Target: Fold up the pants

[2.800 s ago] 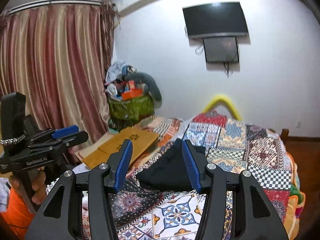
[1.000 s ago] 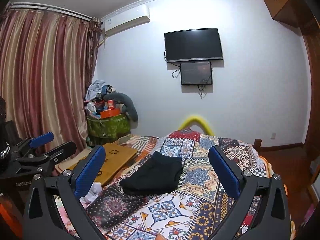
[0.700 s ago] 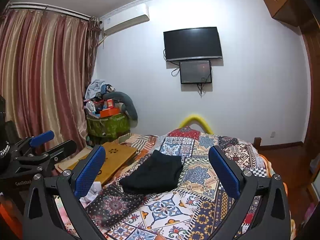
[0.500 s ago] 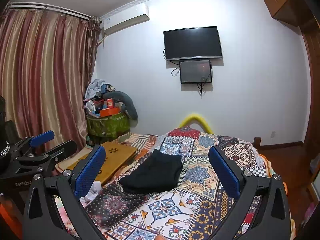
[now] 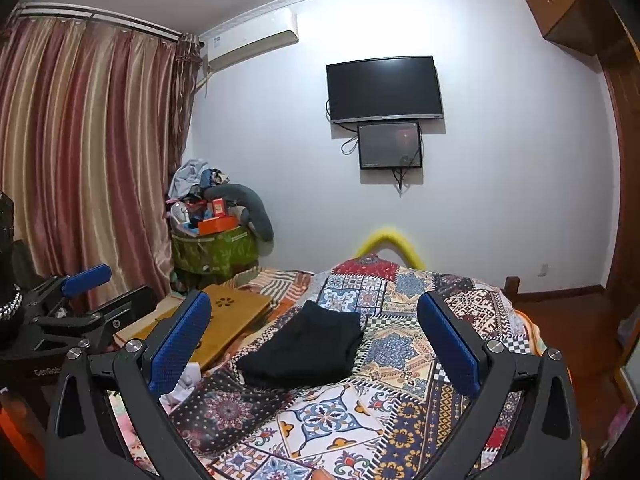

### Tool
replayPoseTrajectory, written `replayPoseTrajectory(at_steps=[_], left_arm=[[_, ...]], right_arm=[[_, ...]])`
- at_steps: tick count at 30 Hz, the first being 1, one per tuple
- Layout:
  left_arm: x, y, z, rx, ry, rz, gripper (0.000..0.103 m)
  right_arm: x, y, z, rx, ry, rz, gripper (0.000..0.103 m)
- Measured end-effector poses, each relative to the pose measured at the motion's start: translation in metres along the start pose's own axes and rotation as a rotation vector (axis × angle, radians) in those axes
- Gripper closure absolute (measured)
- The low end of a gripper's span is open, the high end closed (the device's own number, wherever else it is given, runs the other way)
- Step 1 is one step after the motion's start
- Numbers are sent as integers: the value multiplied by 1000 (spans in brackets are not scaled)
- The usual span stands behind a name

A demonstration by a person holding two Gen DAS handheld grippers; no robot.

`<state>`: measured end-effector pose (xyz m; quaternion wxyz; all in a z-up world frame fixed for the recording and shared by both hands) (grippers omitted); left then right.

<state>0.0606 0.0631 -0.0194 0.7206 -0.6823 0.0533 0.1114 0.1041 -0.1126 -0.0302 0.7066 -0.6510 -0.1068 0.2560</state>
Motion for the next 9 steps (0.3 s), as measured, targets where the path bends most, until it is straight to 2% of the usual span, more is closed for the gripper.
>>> replayPoseTrajectory(at_steps=[9], left_arm=[[2, 3, 3, -12, 23, 11, 0]], right_arm=[[0, 0, 0, -3, 0, 4, 1]])
Point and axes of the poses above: each gripper's, at about its wrist camera, not at the fingertips, and x roughly the way its jaws point, z to its left, y to its underside, the point moved 1 cm from there along x, roughly the way its jaws point, and after that the axes turned 5 degrees about x, right-handed, at the moved point
